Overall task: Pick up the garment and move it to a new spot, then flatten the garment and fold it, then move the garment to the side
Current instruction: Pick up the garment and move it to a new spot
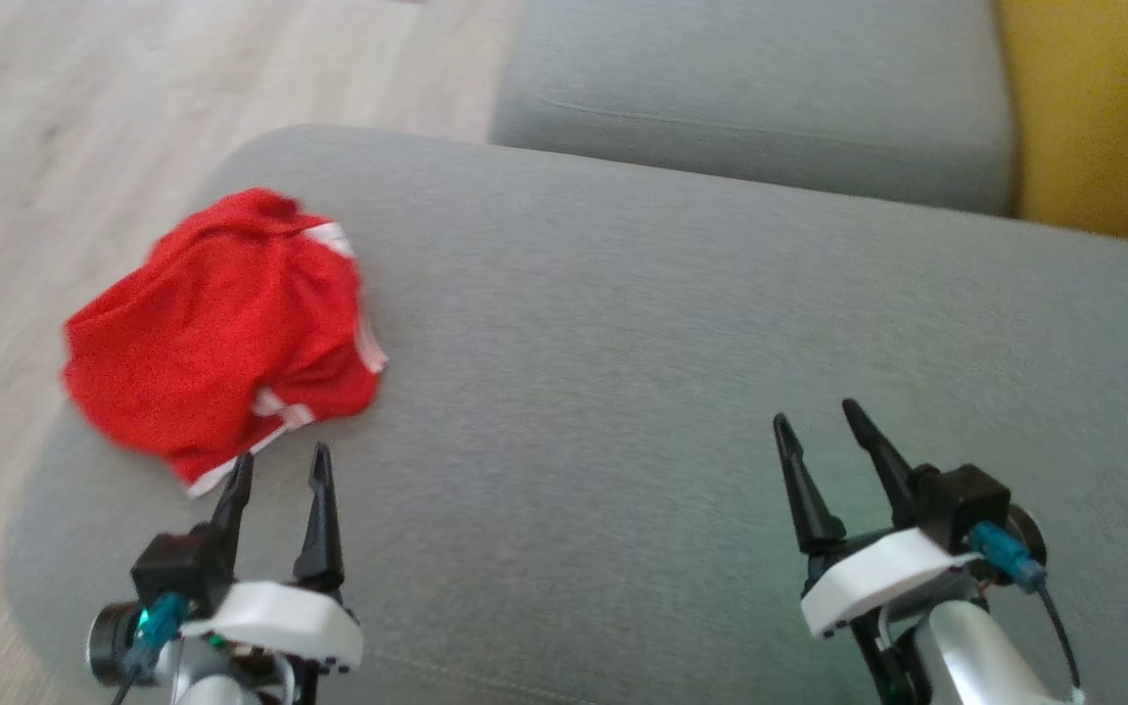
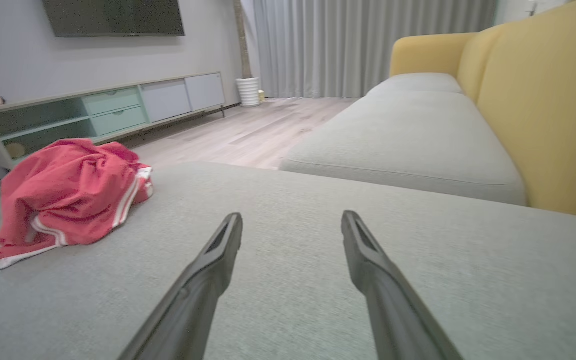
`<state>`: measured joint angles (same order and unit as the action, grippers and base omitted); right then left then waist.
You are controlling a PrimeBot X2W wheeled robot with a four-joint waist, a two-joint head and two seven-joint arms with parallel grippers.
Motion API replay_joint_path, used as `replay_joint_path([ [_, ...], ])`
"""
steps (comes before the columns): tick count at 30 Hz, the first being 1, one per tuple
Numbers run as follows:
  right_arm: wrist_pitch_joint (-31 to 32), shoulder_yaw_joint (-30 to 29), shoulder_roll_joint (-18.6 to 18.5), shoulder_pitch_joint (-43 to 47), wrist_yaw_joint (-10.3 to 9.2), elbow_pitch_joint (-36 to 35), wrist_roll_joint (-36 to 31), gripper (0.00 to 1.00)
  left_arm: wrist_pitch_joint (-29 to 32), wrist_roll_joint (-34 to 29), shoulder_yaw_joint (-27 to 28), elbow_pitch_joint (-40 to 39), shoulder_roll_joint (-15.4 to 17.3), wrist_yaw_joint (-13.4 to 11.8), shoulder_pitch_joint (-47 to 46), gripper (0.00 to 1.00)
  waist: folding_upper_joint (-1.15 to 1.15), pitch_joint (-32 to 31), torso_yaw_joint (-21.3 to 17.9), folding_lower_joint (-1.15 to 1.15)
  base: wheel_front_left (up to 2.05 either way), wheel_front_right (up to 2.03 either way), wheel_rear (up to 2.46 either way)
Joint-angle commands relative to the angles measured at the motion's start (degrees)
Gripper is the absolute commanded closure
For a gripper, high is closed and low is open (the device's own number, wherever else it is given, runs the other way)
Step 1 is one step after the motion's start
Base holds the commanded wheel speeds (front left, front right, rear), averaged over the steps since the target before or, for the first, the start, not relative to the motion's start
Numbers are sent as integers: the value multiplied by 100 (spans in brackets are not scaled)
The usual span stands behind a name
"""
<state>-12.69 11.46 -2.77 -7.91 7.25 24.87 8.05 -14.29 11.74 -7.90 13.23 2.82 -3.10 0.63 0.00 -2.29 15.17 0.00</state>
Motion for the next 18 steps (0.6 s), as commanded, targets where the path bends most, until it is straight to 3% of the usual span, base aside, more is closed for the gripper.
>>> replay_joint_path([
  [1,-88,167,-10,-117,24,-137,54,0,-71,-116,244,-199,15,-32,-107,0,0,-111,435,0,0,0,0],
  [7,-113,447,-10,-92,24,-105,171,0,-71,-181,467,-288,13,-31,50,0,0,-152,993,0,0,0,0],
  [18,-127,993,-10,-485,24,82,526,0,-71,-78,799,-604,8,-207,197,0,0,133,1293,0,0,0,0],
])
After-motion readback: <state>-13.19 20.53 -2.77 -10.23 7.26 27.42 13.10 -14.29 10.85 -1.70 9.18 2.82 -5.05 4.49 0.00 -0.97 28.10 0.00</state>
